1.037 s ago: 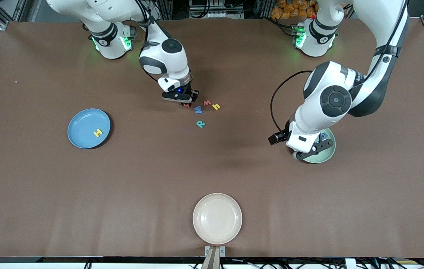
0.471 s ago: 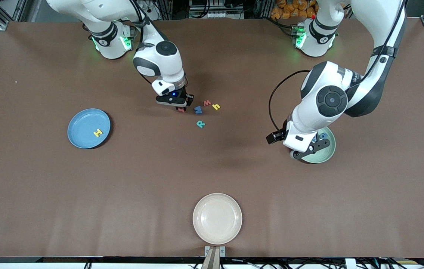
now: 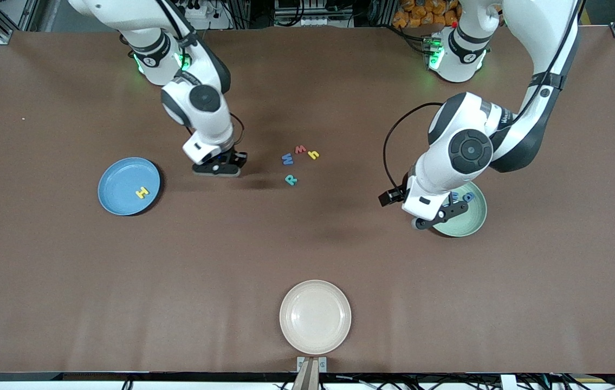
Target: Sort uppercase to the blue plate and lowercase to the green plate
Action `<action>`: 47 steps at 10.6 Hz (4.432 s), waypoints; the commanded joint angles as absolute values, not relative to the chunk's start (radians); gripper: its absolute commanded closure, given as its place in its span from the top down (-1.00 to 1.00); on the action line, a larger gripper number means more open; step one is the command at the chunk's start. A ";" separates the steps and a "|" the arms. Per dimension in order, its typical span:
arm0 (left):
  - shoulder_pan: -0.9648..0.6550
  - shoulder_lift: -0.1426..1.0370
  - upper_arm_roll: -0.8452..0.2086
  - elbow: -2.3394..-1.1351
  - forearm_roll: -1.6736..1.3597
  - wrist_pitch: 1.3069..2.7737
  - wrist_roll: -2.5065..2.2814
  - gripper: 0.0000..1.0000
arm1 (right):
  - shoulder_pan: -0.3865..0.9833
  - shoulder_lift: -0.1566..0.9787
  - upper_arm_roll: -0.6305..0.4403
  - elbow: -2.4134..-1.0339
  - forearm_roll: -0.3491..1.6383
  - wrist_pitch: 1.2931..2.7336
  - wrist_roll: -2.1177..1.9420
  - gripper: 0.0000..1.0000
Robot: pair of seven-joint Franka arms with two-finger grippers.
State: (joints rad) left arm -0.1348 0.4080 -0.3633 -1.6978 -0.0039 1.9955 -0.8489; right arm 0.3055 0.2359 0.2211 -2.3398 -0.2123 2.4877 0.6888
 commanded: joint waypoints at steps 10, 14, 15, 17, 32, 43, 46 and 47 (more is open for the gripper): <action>-0.354 0.544 -0.373 -1.692 -0.037 2.190 -1.205 1.00 | 0.275 0.190 -0.359 -2.370 -0.149 2.520 -0.411 -0.45; -0.461 0.604 -0.397 -1.750 -0.026 2.314 -1.370 1.00 | 0.255 0.222 -0.359 -2.395 -0.133 2.574 -0.431 0.43; -0.477 0.613 -0.400 -1.785 0.001 2.345 -1.385 1.00 | 0.256 0.218 -0.357 -2.392 -0.129 2.565 -0.428 0.44; -0.483 0.636 -0.437 -1.850 0.072 2.400 -1.461 1.00 | 0.268 0.181 -0.335 -2.376 -0.068 2.483 -0.395 0.44; -0.477 0.686 -0.485 -1.901 0.195 2.450 -1.571 -0.13 | 0.462 0.213 0.115 -2.249 -0.049 2.480 0.952 0.44; -0.292 0.516 -0.488 -1.894 0.196 2.335 -1.427 -1.00 | 0.566 0.512 0.117 -1.905 -0.048 2.384 1.597 0.60; -0.146 0.404 -0.494 -1.894 0.183 2.212 -1.164 -1.00 | 0.626 0.587 0.118 -1.821 -0.049 2.384 1.715 0.59; -0.099 0.384 -0.494 -1.894 0.180 2.179 -1.079 -1.00 | 0.633 0.592 0.118 -1.818 -0.051 2.390 1.717 0.59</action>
